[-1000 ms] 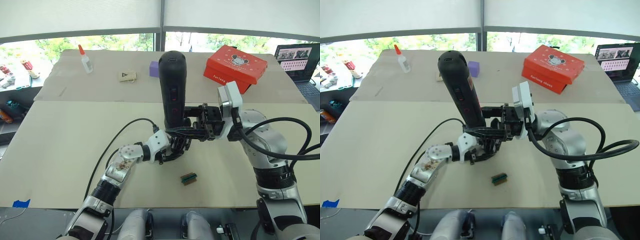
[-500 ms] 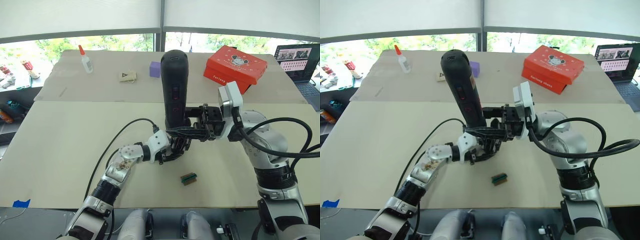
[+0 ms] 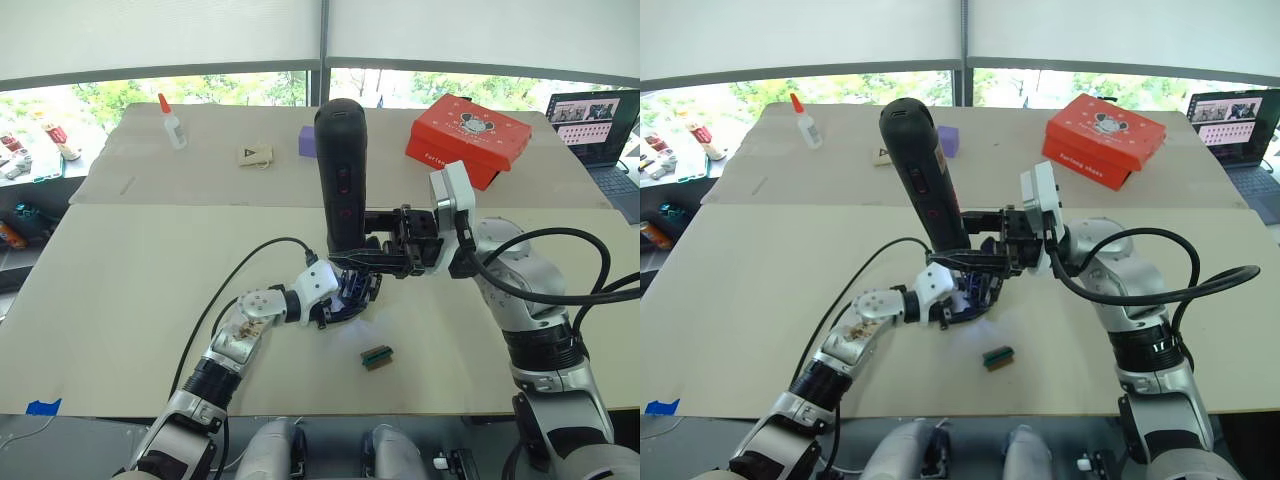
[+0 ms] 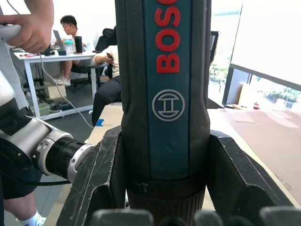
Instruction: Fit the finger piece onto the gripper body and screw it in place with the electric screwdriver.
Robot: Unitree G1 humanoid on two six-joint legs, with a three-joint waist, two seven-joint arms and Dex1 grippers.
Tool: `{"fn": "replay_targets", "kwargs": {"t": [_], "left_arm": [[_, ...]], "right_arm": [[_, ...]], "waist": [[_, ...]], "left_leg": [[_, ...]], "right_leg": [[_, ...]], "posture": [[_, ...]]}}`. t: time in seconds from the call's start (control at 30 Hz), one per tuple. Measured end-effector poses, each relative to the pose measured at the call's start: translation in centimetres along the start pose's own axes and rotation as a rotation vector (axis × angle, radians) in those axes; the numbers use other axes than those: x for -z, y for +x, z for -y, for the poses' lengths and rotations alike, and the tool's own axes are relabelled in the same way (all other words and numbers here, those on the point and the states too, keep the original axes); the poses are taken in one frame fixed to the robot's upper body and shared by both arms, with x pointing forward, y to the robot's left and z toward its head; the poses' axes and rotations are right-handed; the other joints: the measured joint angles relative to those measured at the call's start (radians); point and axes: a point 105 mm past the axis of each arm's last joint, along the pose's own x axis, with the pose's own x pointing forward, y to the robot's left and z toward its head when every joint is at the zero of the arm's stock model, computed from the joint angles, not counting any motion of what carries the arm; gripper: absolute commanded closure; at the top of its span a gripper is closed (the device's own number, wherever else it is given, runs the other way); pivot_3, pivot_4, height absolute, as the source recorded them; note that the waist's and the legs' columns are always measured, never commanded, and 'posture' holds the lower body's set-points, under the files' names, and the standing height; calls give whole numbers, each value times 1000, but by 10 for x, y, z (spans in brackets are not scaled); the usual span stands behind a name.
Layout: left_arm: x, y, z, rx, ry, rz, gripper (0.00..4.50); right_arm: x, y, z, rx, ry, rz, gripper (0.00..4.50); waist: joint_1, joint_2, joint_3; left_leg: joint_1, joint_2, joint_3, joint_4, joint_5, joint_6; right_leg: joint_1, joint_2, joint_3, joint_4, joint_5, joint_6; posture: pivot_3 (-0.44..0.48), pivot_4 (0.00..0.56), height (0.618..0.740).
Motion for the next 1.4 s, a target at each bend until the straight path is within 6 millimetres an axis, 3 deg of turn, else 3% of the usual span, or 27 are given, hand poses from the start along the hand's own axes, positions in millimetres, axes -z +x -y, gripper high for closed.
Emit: {"fn": "replay_targets", "kwargs": {"t": [1.0, 1.2, 1.33, 1.4], "left_arm": [[0, 0, 0, 1, 0, 1, 2218], [-2, 0, 1, 9, 10, 12, 2218], [-2, 1, 2, 12, 7, 14, 2218], [-2, 2, 2, 13, 4, 15, 2218]], "right_arm": [[-4, -2, -6, -1, -31, -12, 2565], [-17, -3, -3, 31, 31, 9, 2565], [-58, 1, -3, 18, -55, 93, 2565], [-68, 1, -8, 0, -66, 118, 2565]], "waist": [[0, 0, 0], [0, 0, 1], [2, 1, 1], [3, 1, 1]], "left_leg": [[0, 0, 0, 0, 0, 0], [-4, 0, 0, 0, 0, 0], [-4, 0, 0, 0, 0, 0], [-4, 0, 0, 0, 0, 0]], "right_leg": [[0, 0, 0, 0, 0, 0], [-4, 0, 0, 0, 0, 0], [-4, 0, -1, -1, 0, 0], [-3, 0, -1, -1, 0, 0]], "posture": [[0, 150, 740], [0, 150, 740], [0, 150, 740], [0, 150, 740]]}}
